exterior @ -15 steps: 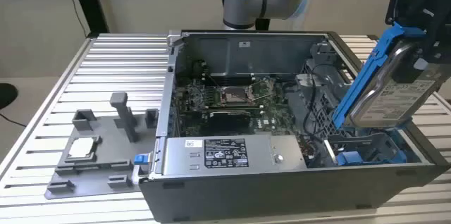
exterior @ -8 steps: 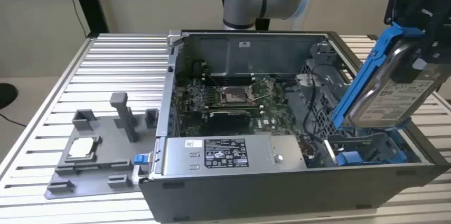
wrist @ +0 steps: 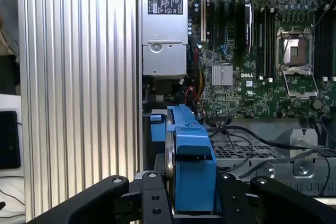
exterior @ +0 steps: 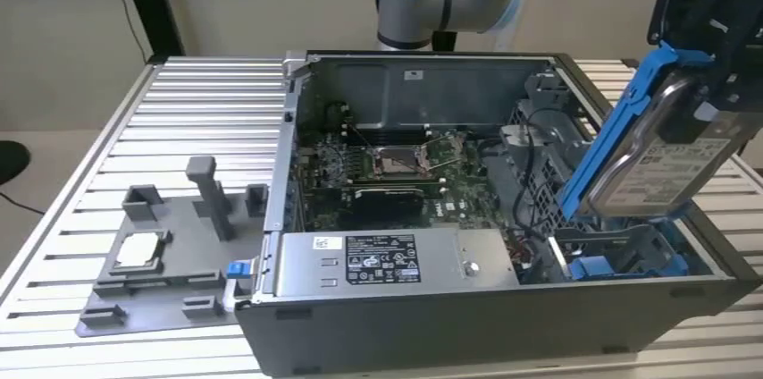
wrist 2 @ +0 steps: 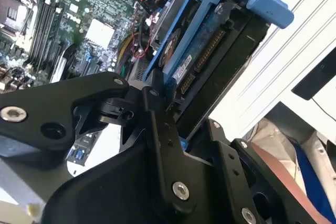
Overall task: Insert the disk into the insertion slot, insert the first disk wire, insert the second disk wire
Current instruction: 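Insert the disk into the insertion slot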
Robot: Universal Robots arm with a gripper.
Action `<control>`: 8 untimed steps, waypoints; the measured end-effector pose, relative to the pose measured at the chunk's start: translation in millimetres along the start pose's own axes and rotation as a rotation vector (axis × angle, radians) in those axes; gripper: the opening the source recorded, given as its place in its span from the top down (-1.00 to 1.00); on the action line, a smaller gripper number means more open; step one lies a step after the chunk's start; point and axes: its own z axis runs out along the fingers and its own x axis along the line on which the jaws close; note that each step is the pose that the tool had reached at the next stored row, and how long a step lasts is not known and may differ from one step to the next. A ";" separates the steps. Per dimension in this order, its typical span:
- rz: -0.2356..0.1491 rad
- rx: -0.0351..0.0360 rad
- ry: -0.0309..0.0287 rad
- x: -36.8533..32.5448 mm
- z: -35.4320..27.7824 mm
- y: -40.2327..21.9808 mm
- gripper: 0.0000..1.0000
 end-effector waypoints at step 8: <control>0.000 0.0000 -0.0020 0.0 10.1 -2.2 1.00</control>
